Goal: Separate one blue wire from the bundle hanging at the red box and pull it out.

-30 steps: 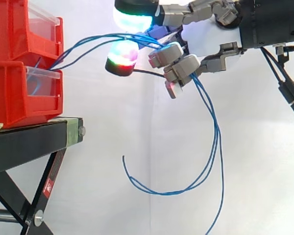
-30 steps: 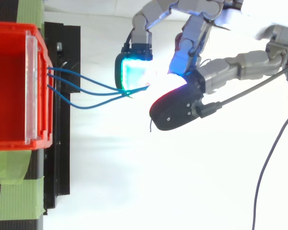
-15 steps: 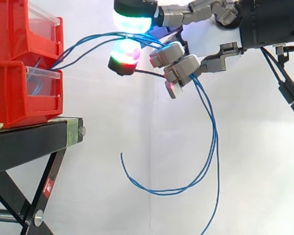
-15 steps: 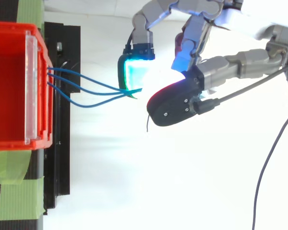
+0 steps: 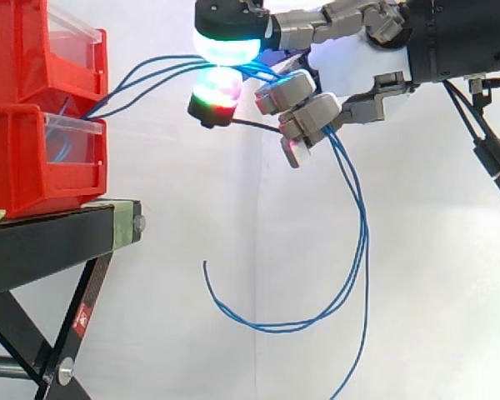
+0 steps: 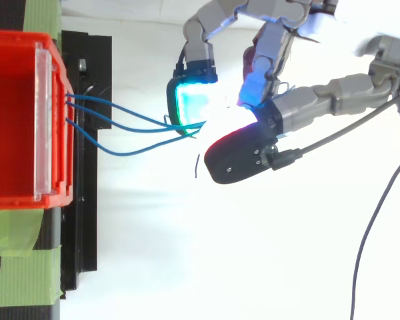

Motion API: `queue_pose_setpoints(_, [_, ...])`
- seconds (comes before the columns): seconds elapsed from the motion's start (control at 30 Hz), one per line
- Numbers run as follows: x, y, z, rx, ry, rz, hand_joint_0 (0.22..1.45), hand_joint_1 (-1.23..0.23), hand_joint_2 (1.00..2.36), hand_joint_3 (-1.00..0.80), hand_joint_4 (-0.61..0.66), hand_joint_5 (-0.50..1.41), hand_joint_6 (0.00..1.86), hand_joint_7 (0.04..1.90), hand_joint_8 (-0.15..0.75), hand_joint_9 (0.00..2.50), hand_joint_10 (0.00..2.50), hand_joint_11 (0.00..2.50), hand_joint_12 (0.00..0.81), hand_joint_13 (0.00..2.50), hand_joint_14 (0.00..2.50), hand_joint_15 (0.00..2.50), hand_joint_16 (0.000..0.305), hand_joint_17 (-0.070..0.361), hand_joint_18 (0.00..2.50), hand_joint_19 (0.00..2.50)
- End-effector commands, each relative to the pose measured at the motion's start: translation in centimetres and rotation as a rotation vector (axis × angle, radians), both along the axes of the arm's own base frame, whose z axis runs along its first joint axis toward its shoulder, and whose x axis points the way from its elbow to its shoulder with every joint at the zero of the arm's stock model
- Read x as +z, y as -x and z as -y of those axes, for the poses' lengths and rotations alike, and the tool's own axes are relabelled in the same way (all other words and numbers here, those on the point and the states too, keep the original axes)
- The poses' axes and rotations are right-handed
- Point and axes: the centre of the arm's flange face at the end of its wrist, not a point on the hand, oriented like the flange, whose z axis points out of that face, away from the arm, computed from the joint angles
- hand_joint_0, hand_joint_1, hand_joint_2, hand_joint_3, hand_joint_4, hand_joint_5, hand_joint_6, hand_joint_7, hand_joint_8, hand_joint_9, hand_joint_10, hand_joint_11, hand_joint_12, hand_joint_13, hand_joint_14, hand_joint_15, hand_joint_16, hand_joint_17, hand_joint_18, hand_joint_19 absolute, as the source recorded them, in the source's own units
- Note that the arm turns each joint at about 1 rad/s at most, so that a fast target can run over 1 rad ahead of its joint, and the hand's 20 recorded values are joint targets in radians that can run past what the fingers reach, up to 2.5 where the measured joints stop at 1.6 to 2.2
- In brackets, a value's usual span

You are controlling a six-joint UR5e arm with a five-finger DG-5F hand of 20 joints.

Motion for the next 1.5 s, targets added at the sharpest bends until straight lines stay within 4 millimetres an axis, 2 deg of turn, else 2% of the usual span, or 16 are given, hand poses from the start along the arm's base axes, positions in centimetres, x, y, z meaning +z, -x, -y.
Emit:
queue_pose_setpoints(0.0, [-0.01, 0.0, 0.0, 0.0, 0.0, 0.0, 0.68, -0.92, 1.03, -0.15, -0.06, -0.13, 0.94, 1.23, 0.258, 1.55, 0.0, 1.95, 0.389, 1.53, 0.02, 1.54, 0.047, 0.107, 1.21, 0.79])
queue_pose_setpoints(0.1, [-0.01, 0.0, 0.0, 0.0, 0.0, 0.0, 0.69, -0.92, 1.03, -0.14, -0.09, -0.14, 0.96, 1.18, 0.26, 1.5, 0.06, 1.93, 0.379, 1.51, 0.02, 1.54, 0.048, 0.107, 1.2, 0.79])
queue_pose_setpoints(0.17, [-0.01, -0.01, -0.01, 0.001, 0.0, 0.0, 0.7, -0.93, 1.03, -0.12, -0.08, -0.16, 0.97, 1.16, 0.252, 1.4, 0.2, 1.86, 0.382, 1.5, 0.01, 1.54, 0.048, 0.108, 1.19, 0.78])
queue_pose_setpoints(0.3, [-0.01, -0.02, -0.09, 0.001, 0.0, 0.0, 0.73, -0.95, 1.03, -0.1, 0.03, -0.19, 0.98, 1.02, 0.253, 1.27, 0.36, 1.75, 0.387, 1.44, 0.01, 1.51, 0.049, 0.11, 1.14, 0.77])
queue_pose_setpoints(0.53, [0.0, -0.05, -0.18, 0.003, 0.001, 0.001, 0.76, -0.95, 1.03, -0.11, 0.12, -0.22, 0.98, 0.87, 0.25, 1.1, 0.49, 1.63, 0.391, 1.37, 0.01, 1.5, 0.051, 0.115, 1.1, 0.73])
queue_pose_setpoints(0.67, [-0.01, -0.04, -0.18, 0.003, 0.0, 0.0, 0.74, -0.98, 1.02, -0.14, 0.18, -0.24, 0.97, 0.88, 0.268, 0.96, 0.57, 1.56, 0.403, 1.3, 0.01, 1.47, 0.053, 0.12, 1.08, 0.67])
queue_pose_setpoints(0.97, [0.0, -0.05, -0.18, 0.003, 0.0, 0.002, 0.73, -1.02, 1.02, -0.22, 0.22, -0.26, 0.96, 0.88, 0.293, 0.84, 0.64, 1.54, 0.42, 1.24, 0.01, 1.48, 0.055, 0.124, 1.08, 0.64])
queue_pose_setpoints(1.33, [0.0, -0.05, -0.18, 0.003, 0.0, 0.002, 0.72, -1.05, 1.01, -0.33, 0.24, -0.26, 0.95, 0.87, 0.306, 0.8, 0.64, 1.52, 0.424, 1.21, 0.01, 1.46, 0.056, 0.125, 1.07, 0.63])
queue_pose_setpoints(1.47, [0.0, -0.07, -0.27, 0.004, 0.001, 0.001, 0.64, -0.99, 1.01, -0.39, 0.24, -0.25, 0.94, 0.85, 0.311, 0.87, 0.61, 1.54, 0.425, 1.23, 0.01, 1.47, 0.055, 0.124, 1.06, 0.68])
